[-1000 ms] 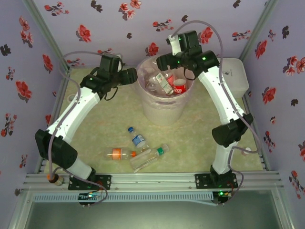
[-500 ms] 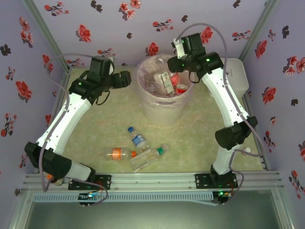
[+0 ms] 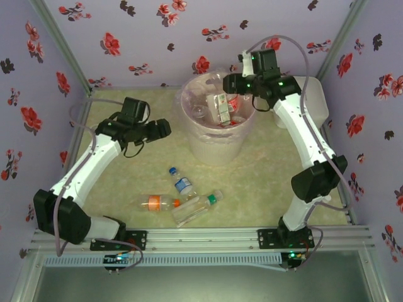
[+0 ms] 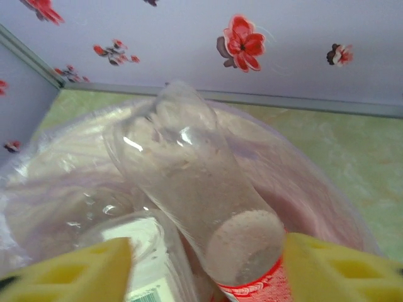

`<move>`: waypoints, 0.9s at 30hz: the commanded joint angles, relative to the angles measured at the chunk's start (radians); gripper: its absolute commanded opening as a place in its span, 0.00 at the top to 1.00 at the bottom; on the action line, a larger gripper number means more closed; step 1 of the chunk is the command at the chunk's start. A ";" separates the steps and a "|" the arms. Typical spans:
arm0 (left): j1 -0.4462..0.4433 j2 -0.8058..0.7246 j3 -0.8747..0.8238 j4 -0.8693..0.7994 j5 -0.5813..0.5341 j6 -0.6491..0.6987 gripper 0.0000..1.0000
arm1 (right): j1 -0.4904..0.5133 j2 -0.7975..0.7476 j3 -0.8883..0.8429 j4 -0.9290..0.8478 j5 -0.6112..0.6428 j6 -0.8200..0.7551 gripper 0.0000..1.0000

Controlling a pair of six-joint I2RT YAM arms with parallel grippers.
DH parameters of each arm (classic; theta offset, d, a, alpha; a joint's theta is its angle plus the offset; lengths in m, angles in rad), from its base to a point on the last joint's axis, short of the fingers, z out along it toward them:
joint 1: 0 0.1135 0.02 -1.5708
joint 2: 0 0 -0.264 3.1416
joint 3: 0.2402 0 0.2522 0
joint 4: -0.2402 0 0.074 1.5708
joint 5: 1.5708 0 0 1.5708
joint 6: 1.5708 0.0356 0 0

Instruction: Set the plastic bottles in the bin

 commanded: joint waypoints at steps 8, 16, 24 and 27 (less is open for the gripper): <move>-0.056 -0.049 -0.181 0.034 0.094 -0.296 0.09 | -0.048 -0.129 0.058 0.023 -0.032 0.086 0.03; -0.212 -0.051 -0.251 -0.010 0.048 -0.507 0.07 | -0.057 -0.281 -0.171 0.055 0.030 0.103 0.03; -0.308 -0.037 -0.377 0.093 0.070 -0.611 0.06 | -0.104 -0.390 -0.337 0.039 0.068 0.082 0.02; -0.333 -0.022 -0.414 0.140 0.072 -0.649 0.06 | -0.126 -0.401 -0.347 0.030 0.059 0.067 0.02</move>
